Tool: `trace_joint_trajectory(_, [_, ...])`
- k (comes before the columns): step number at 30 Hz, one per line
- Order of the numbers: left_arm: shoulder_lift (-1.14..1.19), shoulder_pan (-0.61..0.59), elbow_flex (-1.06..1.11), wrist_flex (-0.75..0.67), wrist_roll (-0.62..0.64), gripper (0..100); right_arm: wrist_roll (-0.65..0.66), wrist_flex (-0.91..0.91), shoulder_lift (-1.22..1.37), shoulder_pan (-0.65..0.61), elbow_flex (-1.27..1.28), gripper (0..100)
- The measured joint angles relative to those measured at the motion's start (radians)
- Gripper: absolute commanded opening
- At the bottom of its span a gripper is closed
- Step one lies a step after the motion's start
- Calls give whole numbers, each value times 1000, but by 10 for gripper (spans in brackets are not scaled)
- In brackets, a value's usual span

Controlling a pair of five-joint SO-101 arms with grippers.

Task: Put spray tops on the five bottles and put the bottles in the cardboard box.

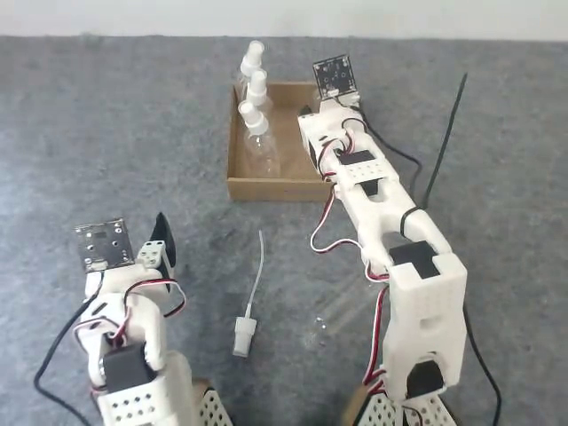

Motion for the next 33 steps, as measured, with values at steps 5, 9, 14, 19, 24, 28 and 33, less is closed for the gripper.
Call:
trace_joint_trajectory(5, [0, 0, 0, 0, 0, 190, 0, 52, 0, 0, 0, 359])
trace_joint_trajectory(9, [0, 0, 0, 0, 0, 190, 0, 55, 0, 0, 0, 359])
trace_joint_trajectory(14, [0, 0, 0, 0, 0, 190, 0, 115, -38, 0, 0, 359])
trace_joint_trajectory(19, [0, 0, 0, 0, 0, 190, 0, 230, -123, 0, 0, 359])
trace_joint_trajectory(24, [0, 0, 0, 0, 0, 190, 0, 322, -178, 0, 0, 359])
trace_joint_trajectory(28, [0, 0, 0, 0, 0, 190, 0, 408, -221, 0, 0, 359])
trace_joint_trajectory(33, [0, 0, 0, 0, 0, 190, 0, 542, -301, 0, 0, 359])
